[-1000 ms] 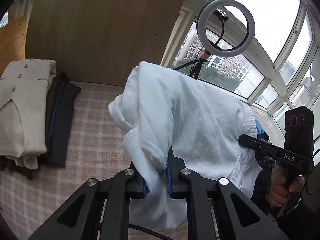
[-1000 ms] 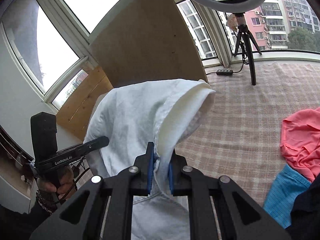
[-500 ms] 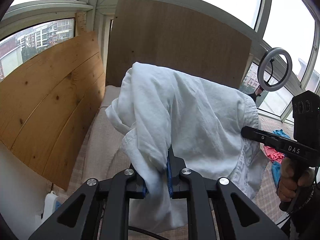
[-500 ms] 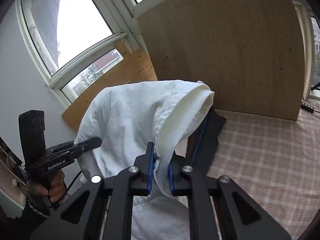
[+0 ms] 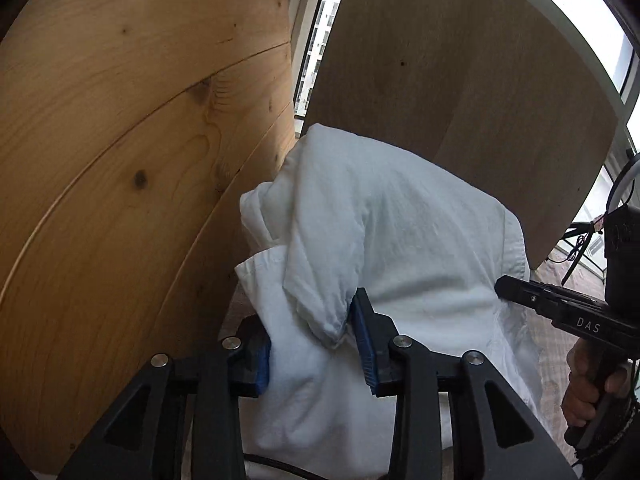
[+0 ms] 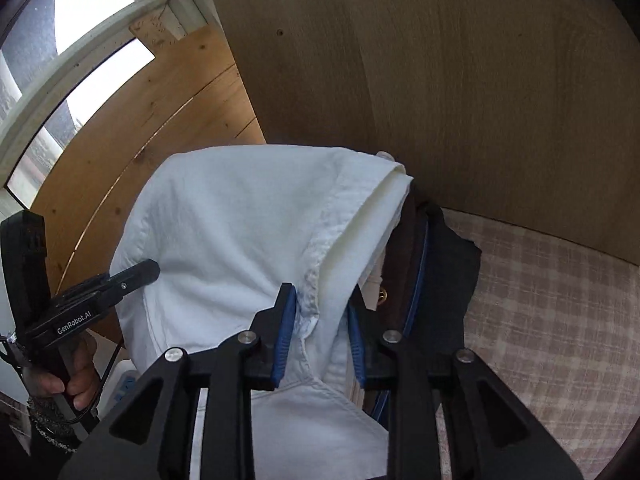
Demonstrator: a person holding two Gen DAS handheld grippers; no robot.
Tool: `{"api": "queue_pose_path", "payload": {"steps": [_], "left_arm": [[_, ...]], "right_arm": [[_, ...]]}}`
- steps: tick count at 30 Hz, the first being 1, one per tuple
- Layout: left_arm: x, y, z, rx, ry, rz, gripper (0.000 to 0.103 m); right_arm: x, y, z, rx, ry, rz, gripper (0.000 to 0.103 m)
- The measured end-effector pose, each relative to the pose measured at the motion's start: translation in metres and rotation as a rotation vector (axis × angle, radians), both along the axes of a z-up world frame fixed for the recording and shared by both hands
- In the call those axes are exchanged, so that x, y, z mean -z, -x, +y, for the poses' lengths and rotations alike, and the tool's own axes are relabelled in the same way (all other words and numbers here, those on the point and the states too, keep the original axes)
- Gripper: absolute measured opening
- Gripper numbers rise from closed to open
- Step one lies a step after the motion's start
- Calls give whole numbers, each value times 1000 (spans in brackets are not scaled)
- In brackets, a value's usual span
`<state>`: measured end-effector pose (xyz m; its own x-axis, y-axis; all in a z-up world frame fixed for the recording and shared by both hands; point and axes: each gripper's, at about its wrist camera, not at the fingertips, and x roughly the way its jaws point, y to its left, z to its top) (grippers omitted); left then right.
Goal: Fold clothes
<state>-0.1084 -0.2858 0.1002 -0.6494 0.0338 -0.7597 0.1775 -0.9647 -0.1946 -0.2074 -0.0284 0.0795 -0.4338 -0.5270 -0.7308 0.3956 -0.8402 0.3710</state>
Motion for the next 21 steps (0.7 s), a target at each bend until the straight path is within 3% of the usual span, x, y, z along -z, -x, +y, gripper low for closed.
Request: {"api": "queue_pose_path", "payload": {"steps": [3, 6, 8, 9, 12, 14, 18, 21], "left_arm": [[-33, -29, 14, -27, 135, 68, 30], [-58, -29, 33, 31, 151, 149, 30], [-60, -8, 44, 71, 165, 177, 33], [-58, 7, 47, 79, 179, 175, 33], [-41, 46, 37, 76, 115, 139, 32], [-20, 73, 26, 62, 86, 75, 30], [23, 108, 12, 57, 67, -8, 32], [29, 115, 5, 44, 46, -12, 32]], "right_arm": [[-33, -17, 28, 41, 44, 84, 28], [-62, -26, 30, 72, 71, 180, 28], [-70, -20, 12, 50, 82, 202, 28], [-69, -15, 0, 38, 72, 205, 28], [-53, 6, -37, 2, -23, 208, 28], [-34, 26, -55, -5, -97, 182, 28], [8, 73, -62, 13, -163, 80, 25], [14, 88, -68, -5, -190, 60, 25]]}}
